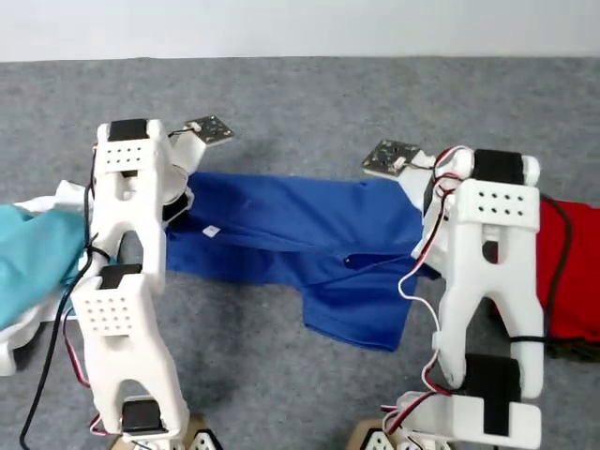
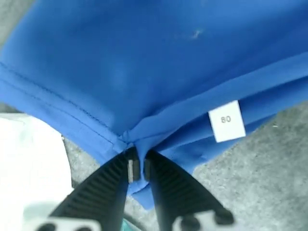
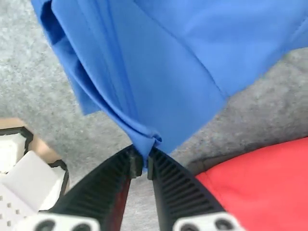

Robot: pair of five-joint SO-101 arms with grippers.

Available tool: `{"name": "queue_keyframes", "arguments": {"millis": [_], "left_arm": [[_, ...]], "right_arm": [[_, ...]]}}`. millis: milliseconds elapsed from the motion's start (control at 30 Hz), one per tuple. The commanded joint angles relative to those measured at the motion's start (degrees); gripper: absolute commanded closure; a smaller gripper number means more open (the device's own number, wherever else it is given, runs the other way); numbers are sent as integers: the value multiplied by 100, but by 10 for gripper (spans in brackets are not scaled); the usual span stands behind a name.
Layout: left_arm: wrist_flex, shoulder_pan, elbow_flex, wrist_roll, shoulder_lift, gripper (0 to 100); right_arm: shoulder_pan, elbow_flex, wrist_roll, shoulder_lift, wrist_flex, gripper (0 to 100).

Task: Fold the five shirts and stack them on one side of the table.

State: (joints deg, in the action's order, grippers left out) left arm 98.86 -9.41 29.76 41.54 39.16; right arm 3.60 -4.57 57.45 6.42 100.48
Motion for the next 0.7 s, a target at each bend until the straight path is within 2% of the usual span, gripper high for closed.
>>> {"name": "queue_keyframes", "arguments": {"millis": [0,133,233,333,600,667], "left_arm": [[167,-88,22,26,-448,992],[176,-44,-75,26,-703,965],[167,35,-321,18,-1169,890],[167,70,-549,-132,-1732,863],[149,26,-831,-167,-2787,849],[44,26,-804,-237,-2796,852]], "right_arm": [[-13,-105,44,338,224,987],[-4,-141,35,426,233,972],[40,-141,26,541,233,879],[31,-141,26,769,233,811],[-4,-132,35,1244,207,804],[-4,-132,35,1253,-92,804]]}}
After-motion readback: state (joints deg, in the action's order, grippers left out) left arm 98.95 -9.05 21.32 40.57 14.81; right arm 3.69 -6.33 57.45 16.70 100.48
